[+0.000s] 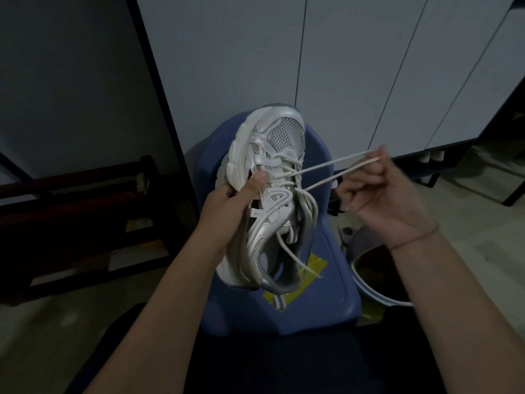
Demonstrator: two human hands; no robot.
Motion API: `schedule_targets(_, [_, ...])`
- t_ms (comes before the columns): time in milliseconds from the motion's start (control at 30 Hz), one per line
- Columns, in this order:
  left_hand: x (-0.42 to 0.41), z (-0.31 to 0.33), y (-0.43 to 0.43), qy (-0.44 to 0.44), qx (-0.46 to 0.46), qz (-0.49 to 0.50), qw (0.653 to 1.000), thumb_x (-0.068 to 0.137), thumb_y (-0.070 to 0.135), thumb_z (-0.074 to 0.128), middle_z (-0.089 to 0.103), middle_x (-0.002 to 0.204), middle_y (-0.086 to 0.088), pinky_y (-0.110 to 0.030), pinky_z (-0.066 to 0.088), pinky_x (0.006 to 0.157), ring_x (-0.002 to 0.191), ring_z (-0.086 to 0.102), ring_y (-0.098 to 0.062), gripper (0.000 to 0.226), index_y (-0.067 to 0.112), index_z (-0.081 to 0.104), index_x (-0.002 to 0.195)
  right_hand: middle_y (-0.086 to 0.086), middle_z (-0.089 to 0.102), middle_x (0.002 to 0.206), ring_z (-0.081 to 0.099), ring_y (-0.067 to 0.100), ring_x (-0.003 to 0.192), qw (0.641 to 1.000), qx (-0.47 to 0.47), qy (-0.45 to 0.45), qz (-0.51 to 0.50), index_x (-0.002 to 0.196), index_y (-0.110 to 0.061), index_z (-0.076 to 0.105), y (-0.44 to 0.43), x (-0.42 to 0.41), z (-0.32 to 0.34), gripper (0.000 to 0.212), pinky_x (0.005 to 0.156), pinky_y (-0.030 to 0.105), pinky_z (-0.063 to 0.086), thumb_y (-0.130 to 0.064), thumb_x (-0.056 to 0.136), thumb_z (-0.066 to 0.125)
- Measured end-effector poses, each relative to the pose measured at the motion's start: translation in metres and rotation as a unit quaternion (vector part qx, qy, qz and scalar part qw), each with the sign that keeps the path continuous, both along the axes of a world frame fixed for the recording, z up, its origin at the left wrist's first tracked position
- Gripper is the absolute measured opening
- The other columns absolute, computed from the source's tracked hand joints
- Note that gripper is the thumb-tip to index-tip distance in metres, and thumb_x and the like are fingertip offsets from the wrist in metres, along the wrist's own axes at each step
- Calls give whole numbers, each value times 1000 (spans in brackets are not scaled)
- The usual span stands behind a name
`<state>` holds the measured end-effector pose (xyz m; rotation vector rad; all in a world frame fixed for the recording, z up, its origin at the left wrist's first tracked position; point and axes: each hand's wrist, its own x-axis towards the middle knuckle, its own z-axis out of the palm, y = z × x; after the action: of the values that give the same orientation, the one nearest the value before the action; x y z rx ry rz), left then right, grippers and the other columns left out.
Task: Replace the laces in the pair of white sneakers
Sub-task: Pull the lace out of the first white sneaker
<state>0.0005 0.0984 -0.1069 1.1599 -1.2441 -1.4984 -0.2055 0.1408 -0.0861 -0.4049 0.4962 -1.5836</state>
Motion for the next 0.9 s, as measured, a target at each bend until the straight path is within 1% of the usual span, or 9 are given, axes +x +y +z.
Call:
schedule_targets(67, [1,-1,-1,2,2,8,1000,75,48,74,77,99,0,-41,55,94,94,73,-18,47,18,72,111,-12,48,50,42,-1,43,1000,6,11,-16,60,-19,61,1,-6,0,28,48,12,38,-31,83,51])
schedule_targets(233, [-2,-1,-1,4,7,7,1000,65,56,73,77,97,-2,-42,54,94,93,73,-19,59,15,72,108,-5,57,55,48,1,49,979,53,193,-37,83,-10,67,-2,17,-11,16,49,10,42,-22,77,57])
schedule_targets(400, [-4,-3,-2,-6,1,8,1000,64,57,73,77,97,-1,-42,54,95,93,73,-19,59,17,73,108,0,67,63,54,11,60,957,47,281,-50,68,-11,76,-3,31,-20,15,62,19,49,-18,70,63])
schedule_targets(467, [-4,-3,-2,-4,2,5,1000,68,54,73,77,95,-1,-41,55,93,92,73,-18,54,16,73,107,-1,64,58,52,8,53,962,58,258,-62,67,-9,71,-4,30,-17,16,56,17,46,-17,78,61])
schedule_targets(600, [1,-2,-3,0,2,15,1000,73,51,72,77,97,-1,-40,55,93,92,73,-18,54,15,70,113,-8,53,51,43,-1,40,995,55,23,-85,64,-15,61,-6,0,-7,20,43,11,37,-26,80,55])
schedule_targets(633, [2,-3,-4,2,0,18,1000,73,51,72,77,98,-1,-41,55,94,93,73,-18,55,15,69,115,-8,53,52,44,-1,41,995,48,0,-90,67,-16,59,-6,-6,-7,19,44,11,38,-29,79,55])
schedule_targets(700, [3,-2,-4,6,0,16,1000,74,51,72,76,99,-2,-41,54,95,95,73,-19,54,15,69,115,-7,56,56,45,-1,44,994,54,48,-80,78,-15,58,-5,-6,-10,17,46,11,39,-31,80,54])
schedule_targets(767, [2,-2,-2,9,-2,11,1000,70,54,73,76,100,-2,-41,54,95,95,73,-19,59,16,70,115,-5,60,59,47,0,47,984,74,157,-38,84,-11,63,-5,8,-15,17,49,10,39,-25,83,55])
schedule_targets(900, [-2,-3,-3,7,-2,3,1000,67,55,74,76,99,-2,-42,53,96,96,72,-19,59,16,72,110,1,67,66,57,6,55,966,50,251,-28,69,-7,74,-4,31,-23,28,56,15,49,-8,88,53])
